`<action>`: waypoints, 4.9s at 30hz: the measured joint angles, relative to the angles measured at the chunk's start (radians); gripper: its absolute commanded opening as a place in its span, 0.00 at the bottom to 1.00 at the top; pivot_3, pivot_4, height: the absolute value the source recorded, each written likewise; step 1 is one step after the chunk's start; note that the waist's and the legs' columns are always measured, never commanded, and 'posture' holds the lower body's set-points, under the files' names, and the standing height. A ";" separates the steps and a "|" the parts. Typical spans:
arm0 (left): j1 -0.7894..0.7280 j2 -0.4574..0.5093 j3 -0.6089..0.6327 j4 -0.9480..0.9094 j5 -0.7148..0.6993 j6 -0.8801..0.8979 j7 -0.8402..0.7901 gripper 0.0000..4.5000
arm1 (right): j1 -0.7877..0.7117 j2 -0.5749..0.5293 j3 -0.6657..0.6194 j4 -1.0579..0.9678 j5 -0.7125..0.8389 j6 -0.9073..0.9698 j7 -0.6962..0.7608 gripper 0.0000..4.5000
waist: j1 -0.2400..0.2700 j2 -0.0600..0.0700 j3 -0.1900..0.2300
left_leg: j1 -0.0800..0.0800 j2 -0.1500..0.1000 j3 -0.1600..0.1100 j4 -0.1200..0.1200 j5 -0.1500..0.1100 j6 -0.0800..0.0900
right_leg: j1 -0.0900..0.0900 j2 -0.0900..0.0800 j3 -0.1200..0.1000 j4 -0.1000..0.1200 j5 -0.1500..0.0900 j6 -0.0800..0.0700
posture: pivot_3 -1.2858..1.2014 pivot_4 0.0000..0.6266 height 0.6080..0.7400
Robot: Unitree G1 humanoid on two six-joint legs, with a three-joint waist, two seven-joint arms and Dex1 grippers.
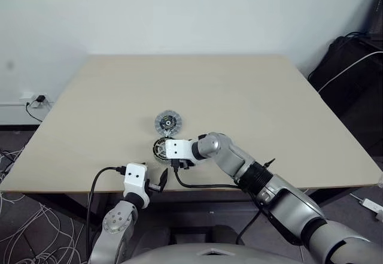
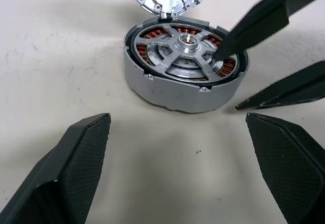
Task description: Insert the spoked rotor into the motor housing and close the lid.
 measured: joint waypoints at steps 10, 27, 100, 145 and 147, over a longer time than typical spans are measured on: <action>0.005 -0.004 0.000 0.000 0.000 -0.003 0.009 1.00 | -0.012 0.009 -0.010 0.015 -0.014 -0.018 0.022 0.02 | 0.002 0.000 0.000 | 0.001 0.000 0.000 0.000 0.000 0.000 | 0.000 0.000 0.000 0.003 0.000 0.000 | 0.52 0.00 1.00; 0.001 -0.007 -0.002 0.018 -0.001 -0.019 0.012 1.00 | 0.038 -0.015 -0.066 -0.052 0.000 0.033 0.055 0.00 | 0.009 0.000 0.000 | 0.001 0.000 0.000 0.001 0.000 -0.001 | -0.001 0.000 0.000 0.004 -0.001 -0.001 | 0.52 0.00 1.00; -0.022 -0.018 -0.003 0.057 -0.002 -0.029 -0.002 1.00 | 0.156 -0.154 -0.105 -0.250 0.054 0.128 0.075 0.03 | 0.041 0.000 -0.003 | -0.003 -0.001 -0.001 0.003 -0.003 0.004 | 0.002 -0.002 -0.003 -0.006 0.000 0.001 | 0.52 0.00 1.00; -0.008 -0.029 -0.004 0.049 -0.006 -0.017 0.011 1.00 | 0.128 -0.144 -0.096 -0.236 0.040 0.181 0.068 0.51 | 0.043 0.002 -0.004 | -0.004 -0.001 -0.001 0.003 -0.003 0.004 | 0.002 -0.002 -0.003 -0.006 0.000 0.001 | 0.52 0.00 1.00; -0.006 -0.030 -0.004 0.049 -0.007 -0.017 0.011 1.00 | 0.112 -0.144 -0.086 -0.227 0.031 0.188 0.077 0.51 | 0.042 0.002 -0.004 | -0.003 -0.001 -0.001 0.003 -0.003 0.004 | 0.002 -0.002 -0.003 -0.006 0.000 0.001 | 0.52 0.00 1.00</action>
